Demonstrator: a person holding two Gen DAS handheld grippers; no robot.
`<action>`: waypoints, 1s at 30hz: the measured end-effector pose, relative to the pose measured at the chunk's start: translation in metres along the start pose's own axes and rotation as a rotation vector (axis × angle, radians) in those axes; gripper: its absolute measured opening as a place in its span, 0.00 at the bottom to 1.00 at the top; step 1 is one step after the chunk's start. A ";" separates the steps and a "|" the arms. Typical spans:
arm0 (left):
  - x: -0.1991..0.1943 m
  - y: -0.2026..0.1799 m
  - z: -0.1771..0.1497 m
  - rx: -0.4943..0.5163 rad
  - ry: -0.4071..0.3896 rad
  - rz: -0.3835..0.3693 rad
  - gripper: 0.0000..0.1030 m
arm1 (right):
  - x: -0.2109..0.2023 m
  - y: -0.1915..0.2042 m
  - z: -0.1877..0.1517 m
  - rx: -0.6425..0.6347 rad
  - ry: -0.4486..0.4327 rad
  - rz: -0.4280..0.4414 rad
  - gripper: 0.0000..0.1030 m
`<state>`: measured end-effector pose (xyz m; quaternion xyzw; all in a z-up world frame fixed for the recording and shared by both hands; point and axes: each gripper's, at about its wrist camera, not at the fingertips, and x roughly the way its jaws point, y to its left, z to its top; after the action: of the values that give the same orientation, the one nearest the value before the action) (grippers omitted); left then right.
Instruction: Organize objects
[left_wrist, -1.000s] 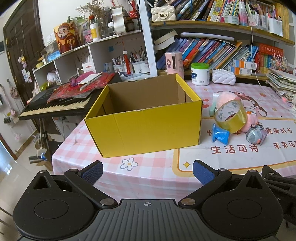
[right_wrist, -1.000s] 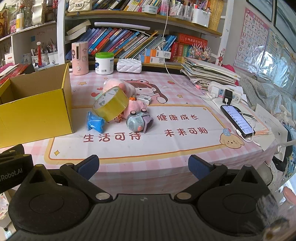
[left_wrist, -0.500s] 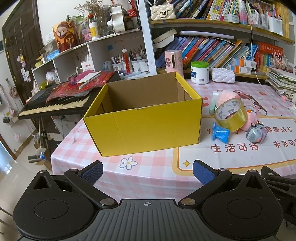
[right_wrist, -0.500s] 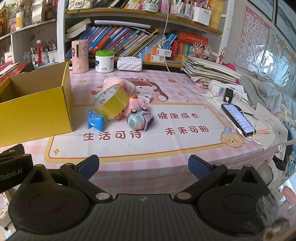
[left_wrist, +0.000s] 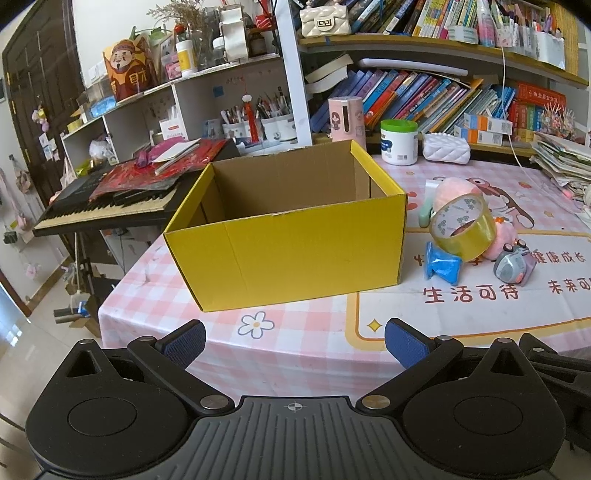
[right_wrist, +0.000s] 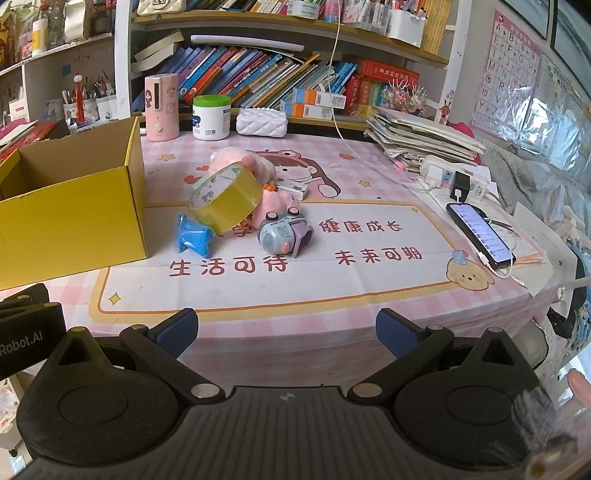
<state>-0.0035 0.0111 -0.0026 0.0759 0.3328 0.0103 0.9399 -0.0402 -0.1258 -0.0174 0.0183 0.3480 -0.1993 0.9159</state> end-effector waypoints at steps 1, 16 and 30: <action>0.001 0.000 0.000 0.001 0.000 -0.002 1.00 | 0.001 0.000 0.000 0.001 0.002 -0.001 1.00; 0.011 0.003 0.001 -0.005 0.025 -0.007 1.00 | 0.008 0.004 0.004 -0.008 0.026 0.003 1.00; 0.028 -0.009 0.008 0.002 0.057 -0.001 1.00 | 0.030 0.001 0.012 -0.014 0.060 0.021 1.00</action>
<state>0.0231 0.0026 -0.0148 0.0762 0.3593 0.0116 0.9300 -0.0122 -0.1371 -0.0277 0.0217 0.3763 -0.1865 0.9073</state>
